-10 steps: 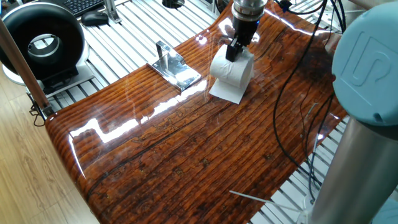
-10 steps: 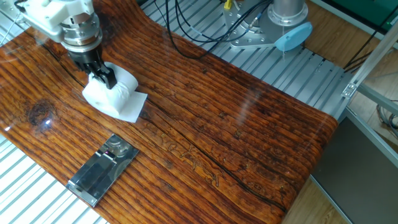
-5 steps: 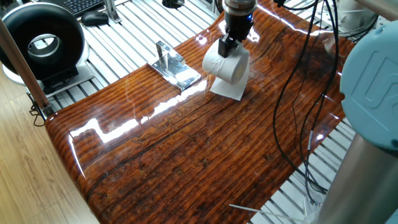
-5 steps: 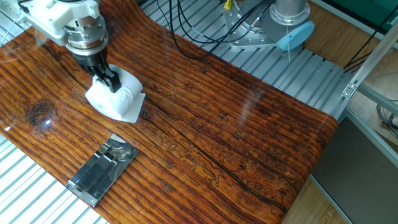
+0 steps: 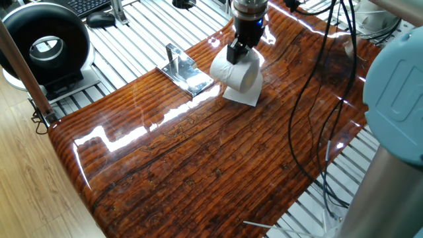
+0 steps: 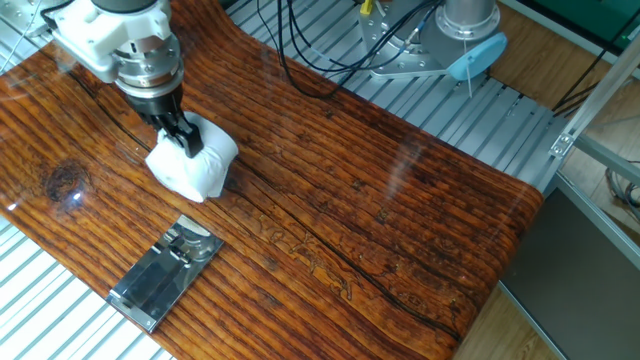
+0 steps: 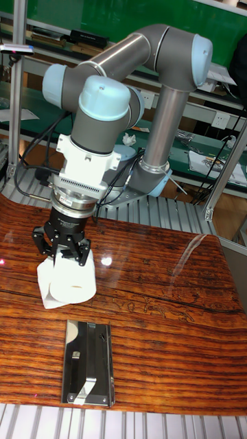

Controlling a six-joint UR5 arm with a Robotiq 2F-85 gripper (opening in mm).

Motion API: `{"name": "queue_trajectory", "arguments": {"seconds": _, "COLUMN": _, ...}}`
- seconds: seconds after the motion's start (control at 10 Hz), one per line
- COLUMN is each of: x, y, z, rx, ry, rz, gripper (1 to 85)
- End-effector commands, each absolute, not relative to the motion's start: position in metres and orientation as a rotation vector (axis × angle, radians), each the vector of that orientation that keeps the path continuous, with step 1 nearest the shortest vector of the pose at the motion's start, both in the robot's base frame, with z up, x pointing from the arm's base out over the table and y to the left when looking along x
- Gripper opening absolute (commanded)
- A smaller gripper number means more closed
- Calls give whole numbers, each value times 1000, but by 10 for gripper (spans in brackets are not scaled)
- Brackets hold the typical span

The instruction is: Put the toilet paper on its holder

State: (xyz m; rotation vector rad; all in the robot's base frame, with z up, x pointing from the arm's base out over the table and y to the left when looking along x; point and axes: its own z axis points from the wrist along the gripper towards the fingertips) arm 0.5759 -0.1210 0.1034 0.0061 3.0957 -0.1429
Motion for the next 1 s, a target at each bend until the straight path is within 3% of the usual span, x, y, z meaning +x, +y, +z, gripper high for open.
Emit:
{"name": "queue_trajectory", "arguments": {"seconds": 0.0, "x": 579, "y": -106, "z": 102, "rx": 78, "ry": 3080, "rz": -86, "gripper": 10}}
{"name": "queue_trajectory", "arguments": {"seconds": 0.6, "x": 583, "y": -101, "z": 98, "rx": 82, "ry": 3063, "rz": -78, "gripper": 10}}
{"name": "queue_trajectory", "arguments": {"seconds": 0.9, "x": 580, "y": -116, "z": 99, "rx": 99, "ry": 3069, "rz": -167, "gripper": 10}}
